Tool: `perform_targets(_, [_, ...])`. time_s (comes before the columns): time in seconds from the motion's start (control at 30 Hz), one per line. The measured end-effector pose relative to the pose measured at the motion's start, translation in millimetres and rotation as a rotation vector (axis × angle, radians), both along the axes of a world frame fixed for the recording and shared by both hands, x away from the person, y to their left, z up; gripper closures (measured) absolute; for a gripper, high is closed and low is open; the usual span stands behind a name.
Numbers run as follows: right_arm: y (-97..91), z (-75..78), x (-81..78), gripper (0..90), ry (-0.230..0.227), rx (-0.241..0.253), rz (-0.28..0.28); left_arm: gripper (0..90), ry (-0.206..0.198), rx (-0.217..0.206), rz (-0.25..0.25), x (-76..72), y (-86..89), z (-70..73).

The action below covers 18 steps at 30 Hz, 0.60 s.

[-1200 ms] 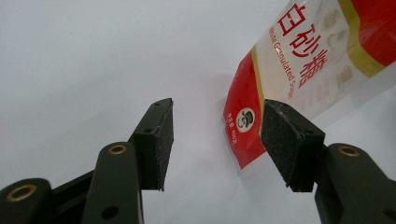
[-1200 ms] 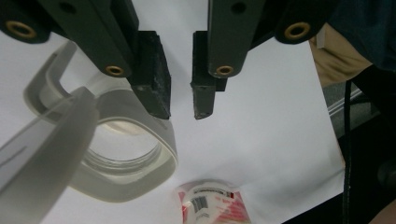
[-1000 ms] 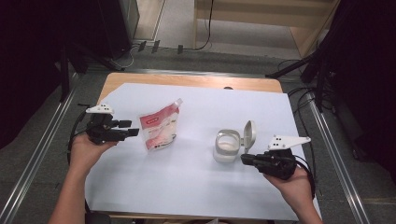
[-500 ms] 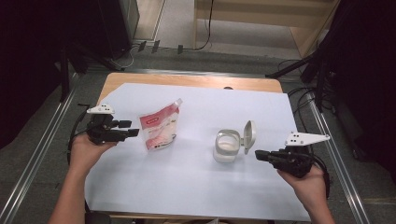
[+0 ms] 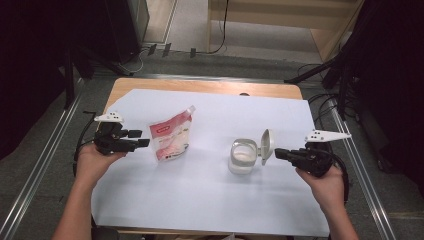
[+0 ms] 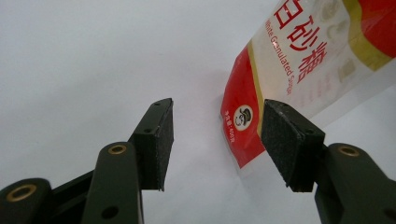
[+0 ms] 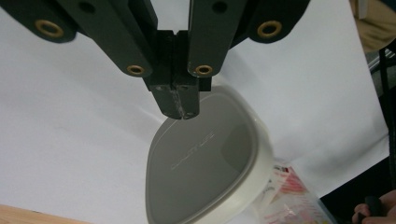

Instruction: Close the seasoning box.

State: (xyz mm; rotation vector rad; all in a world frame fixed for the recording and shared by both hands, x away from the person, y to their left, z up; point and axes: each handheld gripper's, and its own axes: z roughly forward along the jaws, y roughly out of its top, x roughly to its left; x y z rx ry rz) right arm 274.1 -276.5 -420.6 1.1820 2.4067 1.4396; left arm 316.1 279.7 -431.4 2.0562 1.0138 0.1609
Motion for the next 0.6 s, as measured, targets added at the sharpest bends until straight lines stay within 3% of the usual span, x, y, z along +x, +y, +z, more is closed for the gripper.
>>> perform_targets(0.6, [13.6, 2.8, 34.7, 90.0, 0.026, 0.042, -0.045, 45.5, -0.007, -0.017, 0.007, -1.9, -1.8, 0.5])
